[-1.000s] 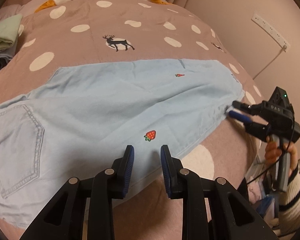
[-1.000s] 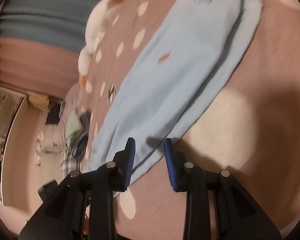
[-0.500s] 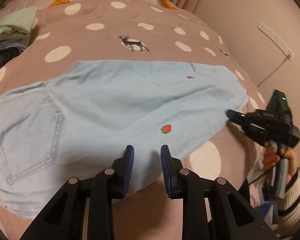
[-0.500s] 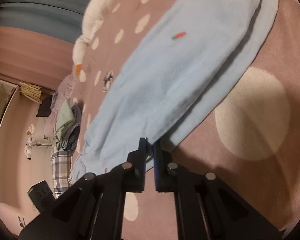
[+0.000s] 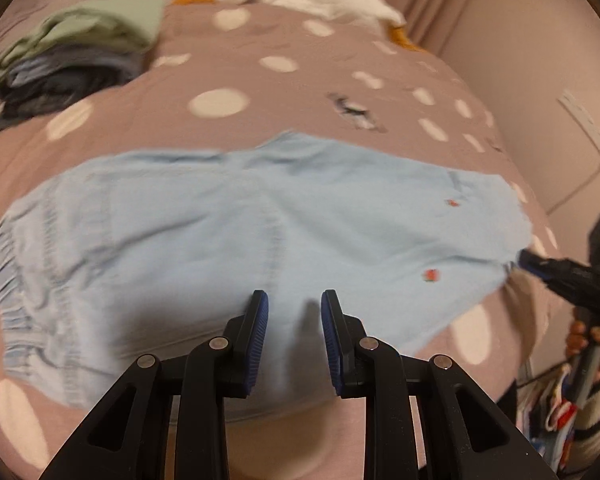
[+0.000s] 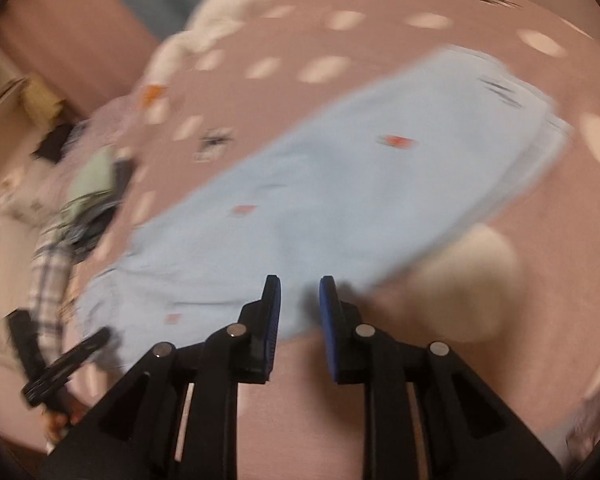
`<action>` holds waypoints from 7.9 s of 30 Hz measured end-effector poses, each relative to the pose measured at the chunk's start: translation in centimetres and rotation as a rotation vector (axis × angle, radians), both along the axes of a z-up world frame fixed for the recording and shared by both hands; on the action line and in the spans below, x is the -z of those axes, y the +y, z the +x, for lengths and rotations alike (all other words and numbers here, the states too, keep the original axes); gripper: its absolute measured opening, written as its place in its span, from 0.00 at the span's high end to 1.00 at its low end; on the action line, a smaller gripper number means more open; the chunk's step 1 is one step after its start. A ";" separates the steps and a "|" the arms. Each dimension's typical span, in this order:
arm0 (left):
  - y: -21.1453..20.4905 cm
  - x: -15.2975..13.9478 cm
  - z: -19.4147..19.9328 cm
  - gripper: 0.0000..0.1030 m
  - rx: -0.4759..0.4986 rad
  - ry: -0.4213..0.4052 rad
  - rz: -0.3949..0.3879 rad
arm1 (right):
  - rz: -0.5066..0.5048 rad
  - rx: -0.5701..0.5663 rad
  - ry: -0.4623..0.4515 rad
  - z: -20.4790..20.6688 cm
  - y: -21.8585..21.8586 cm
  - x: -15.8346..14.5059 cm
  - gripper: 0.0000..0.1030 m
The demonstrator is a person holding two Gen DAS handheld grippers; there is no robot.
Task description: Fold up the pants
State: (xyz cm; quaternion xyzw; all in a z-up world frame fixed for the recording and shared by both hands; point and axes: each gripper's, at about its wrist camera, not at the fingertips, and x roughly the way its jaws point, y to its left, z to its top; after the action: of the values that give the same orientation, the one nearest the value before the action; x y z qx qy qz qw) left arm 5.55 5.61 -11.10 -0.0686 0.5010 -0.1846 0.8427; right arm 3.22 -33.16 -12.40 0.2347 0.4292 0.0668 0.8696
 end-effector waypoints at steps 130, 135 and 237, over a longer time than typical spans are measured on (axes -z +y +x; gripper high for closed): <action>-8.4 1.7 4.8 0.23 -0.029 0.285 -0.690 | -0.504 -0.425 -0.427 1.7 13.5 -0.5 0.92; -7.1 2.2 5.4 0.45 -0.060 0.281 -0.707 | -0.530 -0.519 -0.444 1.1 16.3 0.0 0.92; 14.4 3.4 -3.2 0.72 -0.618 0.040 -0.458 | -0.297 -0.524 -0.108 7.6 24.0 1.6 0.85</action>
State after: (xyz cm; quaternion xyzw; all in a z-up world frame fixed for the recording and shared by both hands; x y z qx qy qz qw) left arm 2.36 20.01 -14.53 -0.4065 0.4188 -0.0275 0.8115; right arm 10.86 -9.16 -13.96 -0.0174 0.4333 0.2377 0.8692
